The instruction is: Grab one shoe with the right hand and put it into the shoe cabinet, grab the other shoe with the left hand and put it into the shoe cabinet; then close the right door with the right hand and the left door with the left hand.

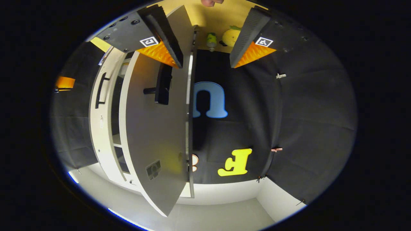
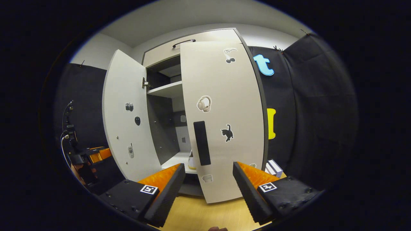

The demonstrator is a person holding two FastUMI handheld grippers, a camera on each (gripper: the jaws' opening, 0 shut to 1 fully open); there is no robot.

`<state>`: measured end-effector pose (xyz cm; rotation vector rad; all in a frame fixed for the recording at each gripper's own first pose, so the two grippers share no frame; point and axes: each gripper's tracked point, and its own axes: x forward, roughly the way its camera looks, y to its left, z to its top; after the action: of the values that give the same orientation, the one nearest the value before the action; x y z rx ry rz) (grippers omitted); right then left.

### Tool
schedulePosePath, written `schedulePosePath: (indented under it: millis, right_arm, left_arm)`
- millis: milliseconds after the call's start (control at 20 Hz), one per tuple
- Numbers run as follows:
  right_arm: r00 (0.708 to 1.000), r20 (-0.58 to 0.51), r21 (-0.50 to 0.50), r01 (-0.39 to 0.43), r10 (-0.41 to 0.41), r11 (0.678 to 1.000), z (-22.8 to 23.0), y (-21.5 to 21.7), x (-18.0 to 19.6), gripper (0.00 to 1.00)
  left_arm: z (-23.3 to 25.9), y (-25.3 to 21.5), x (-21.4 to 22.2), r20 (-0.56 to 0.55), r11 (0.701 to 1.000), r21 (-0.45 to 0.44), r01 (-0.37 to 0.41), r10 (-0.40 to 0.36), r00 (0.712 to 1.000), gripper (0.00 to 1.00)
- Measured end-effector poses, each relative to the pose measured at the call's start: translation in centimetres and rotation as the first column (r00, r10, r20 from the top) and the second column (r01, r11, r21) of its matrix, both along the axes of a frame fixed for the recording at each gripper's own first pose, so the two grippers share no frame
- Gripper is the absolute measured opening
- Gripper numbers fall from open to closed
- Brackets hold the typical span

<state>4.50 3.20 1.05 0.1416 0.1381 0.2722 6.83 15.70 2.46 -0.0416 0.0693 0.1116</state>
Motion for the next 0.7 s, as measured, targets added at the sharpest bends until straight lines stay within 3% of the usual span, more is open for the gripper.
schedulePosePath:
  millis: [150, 250, 500, 700]
  right_arm:
    - [1.000, -0.002, 0.000, 0.011, -0.011, 1.000, 0.1, -0.8, -0.7, 0.98]
    - [1.000, -0.003, 0.002, 0.016, -0.016, 1.000, 0.2, -1.3, -1.0, 0.98]
    - [1.000, -0.019, 0.004, 0.016, -0.016, 1.000, -0.1, -1.7, -1.8, 0.98]
    - [1.000, -0.010, -0.002, 0.025, -0.025, 1.000, 0.1, -2.0, -2.1, 0.98]
  left_arm:
    - [0.1, -2.6, 0.6, 0.011, 0.999, 0.020, 0.029, -0.029, 1.000, 0.93]
    - [0.0, -4.6, 1.2, 0.008, 0.998, -0.002, 0.062, -0.062, 0.998, 0.89]
    - [-0.5, -9.8, 1.3, -0.001, 0.980, -0.069, 0.185, -0.186, 0.983, 0.94]
    - [-0.6, -10.2, 0.7, -0.011, 0.982, -0.053, 0.180, -0.181, 0.983, 0.95]
